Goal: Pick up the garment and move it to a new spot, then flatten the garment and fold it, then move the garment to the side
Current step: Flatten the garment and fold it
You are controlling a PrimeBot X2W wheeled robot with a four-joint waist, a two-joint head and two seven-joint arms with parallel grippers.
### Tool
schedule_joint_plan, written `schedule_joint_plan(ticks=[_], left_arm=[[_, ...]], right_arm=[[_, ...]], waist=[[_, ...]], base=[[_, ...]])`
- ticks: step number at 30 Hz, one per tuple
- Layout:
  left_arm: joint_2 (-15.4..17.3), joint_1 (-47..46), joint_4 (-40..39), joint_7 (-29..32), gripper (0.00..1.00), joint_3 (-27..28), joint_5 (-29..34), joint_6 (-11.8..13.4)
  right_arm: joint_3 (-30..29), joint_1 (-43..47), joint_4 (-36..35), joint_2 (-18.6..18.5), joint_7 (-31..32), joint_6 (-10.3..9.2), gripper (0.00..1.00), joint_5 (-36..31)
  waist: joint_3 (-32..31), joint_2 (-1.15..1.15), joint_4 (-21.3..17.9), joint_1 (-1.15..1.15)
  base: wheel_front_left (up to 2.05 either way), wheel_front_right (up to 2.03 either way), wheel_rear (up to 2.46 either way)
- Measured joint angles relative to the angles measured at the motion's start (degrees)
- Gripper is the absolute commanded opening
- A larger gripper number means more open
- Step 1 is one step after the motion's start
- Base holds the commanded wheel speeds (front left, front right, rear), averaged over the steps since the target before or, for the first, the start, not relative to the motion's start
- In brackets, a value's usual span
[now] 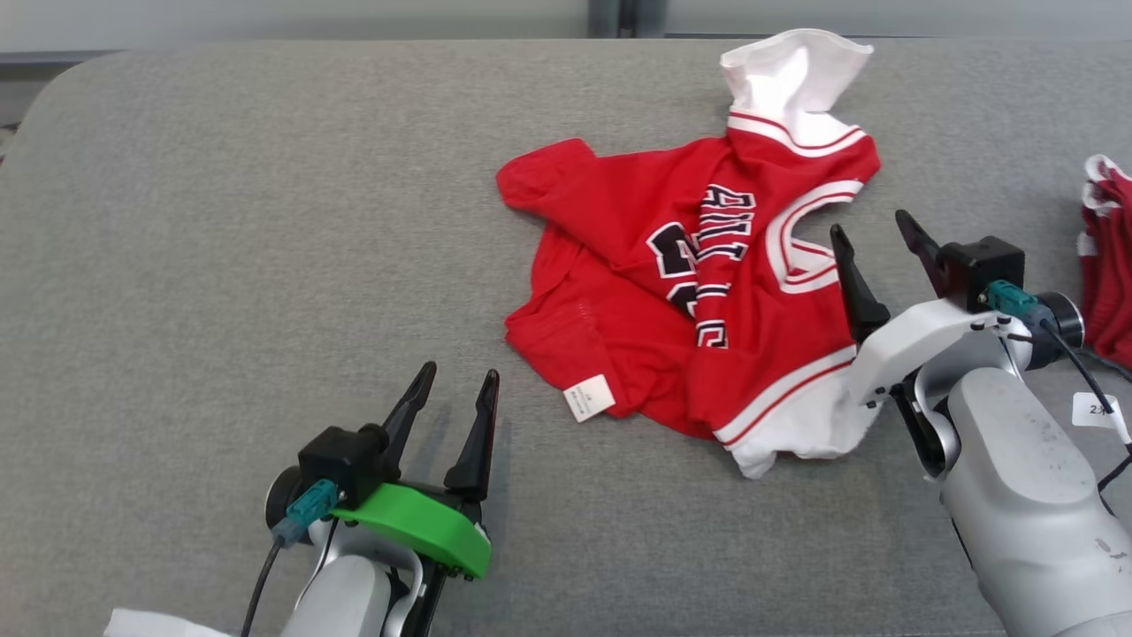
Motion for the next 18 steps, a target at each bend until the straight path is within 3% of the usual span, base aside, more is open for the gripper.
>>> schedule_joint_plan(ticks=[7, 18], left_arm=[[-0.11, -4.69, 5.14, 0.00, 1.00, -1.79, -1.40, -0.07], [1.01, -15.61, 19.06, 0.00, 1.00, 6.37, 5.46, 0.29]], right_arm=[[0.13, 4.31, -4.15, 0.51, 0.00, 0.00, 1.00, 1.14], [-0.67, 5.91, -7.45, 1.44, 0.00, 0.00, 1.00, 1.31]], waist=[[-0.31, 0.00, -6.88, 0.00], [1.50, 0.00, -17.07, 0.00]], base=[[0.00, 0.00, 0.00], [0.00, 0.00, 0.00]])
